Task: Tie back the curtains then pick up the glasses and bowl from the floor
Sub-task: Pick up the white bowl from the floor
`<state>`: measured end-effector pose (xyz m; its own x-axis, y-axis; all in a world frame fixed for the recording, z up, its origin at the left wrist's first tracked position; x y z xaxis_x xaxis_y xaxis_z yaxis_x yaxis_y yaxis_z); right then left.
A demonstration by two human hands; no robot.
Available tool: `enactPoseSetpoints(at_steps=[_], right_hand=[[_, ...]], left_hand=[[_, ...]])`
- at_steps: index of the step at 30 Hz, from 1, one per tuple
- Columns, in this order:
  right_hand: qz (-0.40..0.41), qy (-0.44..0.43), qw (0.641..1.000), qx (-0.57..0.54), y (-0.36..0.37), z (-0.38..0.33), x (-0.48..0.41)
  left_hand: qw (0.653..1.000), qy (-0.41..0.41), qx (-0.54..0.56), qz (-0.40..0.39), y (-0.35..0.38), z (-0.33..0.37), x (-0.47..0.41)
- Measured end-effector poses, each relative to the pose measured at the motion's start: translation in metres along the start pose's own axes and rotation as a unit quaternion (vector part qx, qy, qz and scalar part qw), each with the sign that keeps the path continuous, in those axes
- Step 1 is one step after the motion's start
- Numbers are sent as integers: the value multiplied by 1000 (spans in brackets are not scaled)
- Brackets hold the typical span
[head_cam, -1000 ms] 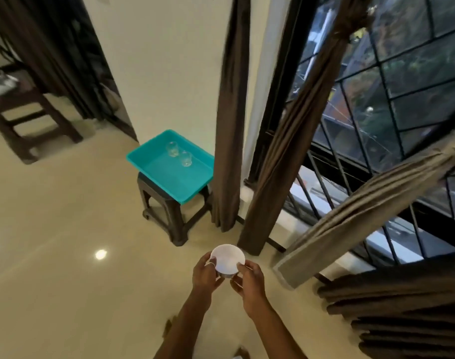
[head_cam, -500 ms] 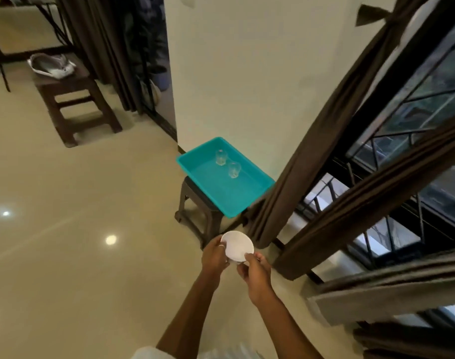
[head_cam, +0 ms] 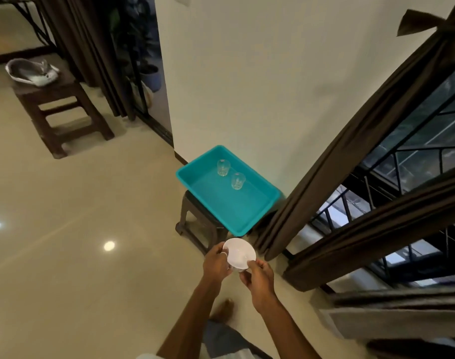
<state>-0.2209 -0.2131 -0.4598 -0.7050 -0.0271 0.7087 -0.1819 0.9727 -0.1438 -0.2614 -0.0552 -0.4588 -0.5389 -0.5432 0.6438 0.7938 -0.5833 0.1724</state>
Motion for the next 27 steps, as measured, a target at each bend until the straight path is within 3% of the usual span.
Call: enactPoseSetpoints(at_steps=[5,9,14,19,24,27], right_hand=[[-10,-20,1000,-21,34,-59,-49],[-3,-41,999,-15,43,-97,-73],[19,-23,999,-31,26,-112,-106],[40,13,999,-21,15,-106,-129],[86,25,994,56,16,-112,-149],[108,28,991,79,22,-124,-163]], left_hand=[[992,96,-65,-45,29,67,-44],[998,47,20,-32,46,79,-77],[999,9,-20,-33,89,91,-98],[985,30,-155,-64,116,88,-124],[949,65,-294,-92,125,83,-160],[937,59,-326,-115,134,86,-185]])
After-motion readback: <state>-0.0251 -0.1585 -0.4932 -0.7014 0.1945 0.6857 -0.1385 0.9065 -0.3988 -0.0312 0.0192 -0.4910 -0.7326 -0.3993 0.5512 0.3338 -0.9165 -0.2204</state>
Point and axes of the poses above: each hand's wrist, its own x-axis away from the middle knuckle, its own y-axis out of the palm, z = x × y, the point moved 8 cm from there along -x, towards the middle knuckle, and after that the axes turned 14 degrees about x, right-handed, at the moved point
